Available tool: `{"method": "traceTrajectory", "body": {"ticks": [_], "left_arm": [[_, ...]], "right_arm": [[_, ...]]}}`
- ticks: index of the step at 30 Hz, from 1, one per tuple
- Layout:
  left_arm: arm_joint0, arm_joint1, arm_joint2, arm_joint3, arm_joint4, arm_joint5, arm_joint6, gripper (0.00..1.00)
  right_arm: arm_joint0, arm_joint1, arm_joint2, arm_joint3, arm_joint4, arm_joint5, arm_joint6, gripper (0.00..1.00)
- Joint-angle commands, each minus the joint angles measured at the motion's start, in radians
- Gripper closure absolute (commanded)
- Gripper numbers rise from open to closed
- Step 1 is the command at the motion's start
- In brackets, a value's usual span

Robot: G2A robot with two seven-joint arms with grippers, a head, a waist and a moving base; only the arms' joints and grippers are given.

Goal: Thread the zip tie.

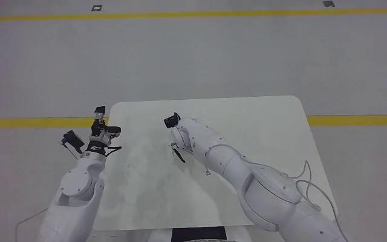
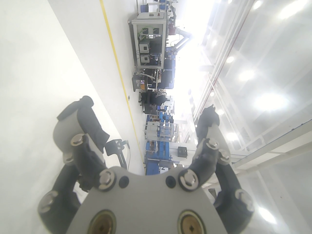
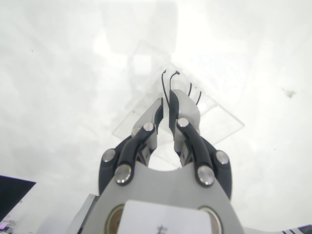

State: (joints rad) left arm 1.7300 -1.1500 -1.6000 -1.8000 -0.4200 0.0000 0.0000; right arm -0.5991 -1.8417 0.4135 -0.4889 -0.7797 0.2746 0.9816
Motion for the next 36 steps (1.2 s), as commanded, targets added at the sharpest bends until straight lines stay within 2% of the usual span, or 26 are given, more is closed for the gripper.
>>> {"method": "traceTrajectory", "body": {"ticks": [1,6,11,14,25,36], "left_arm": [[0.000,0.000,0.000,0.000,0.000,0.000,0.000,0.00],[0.000,0.000,0.000,0.000,0.000,0.000,0.000,0.00],[0.000,0.000,0.000,0.000,0.000,0.000,0.000,0.00],[0.000,0.000,0.000,0.000,0.000,0.000,0.000,0.00],[0.000,0.000,0.000,0.000,0.000,0.000,0.000,0.00],[0.000,0.000,0.000,0.000,0.000,0.000,0.000,0.00]], "right_arm": [[0.002,-0.006,0.002,0.012,-0.001,-0.004,-0.002,0.98],[0.007,-0.021,0.007,0.042,-0.005,-0.015,-0.006,0.96],[0.013,-0.032,0.014,0.065,-0.007,-0.022,-0.013,0.84],[0.017,-0.039,0.018,0.073,-0.010,-0.026,-0.014,0.82],[0.026,-0.053,0.036,0.092,-0.023,-0.041,-0.027,0.84],[0.022,-0.053,0.054,0.103,-0.041,-0.069,-0.022,0.84]]}}
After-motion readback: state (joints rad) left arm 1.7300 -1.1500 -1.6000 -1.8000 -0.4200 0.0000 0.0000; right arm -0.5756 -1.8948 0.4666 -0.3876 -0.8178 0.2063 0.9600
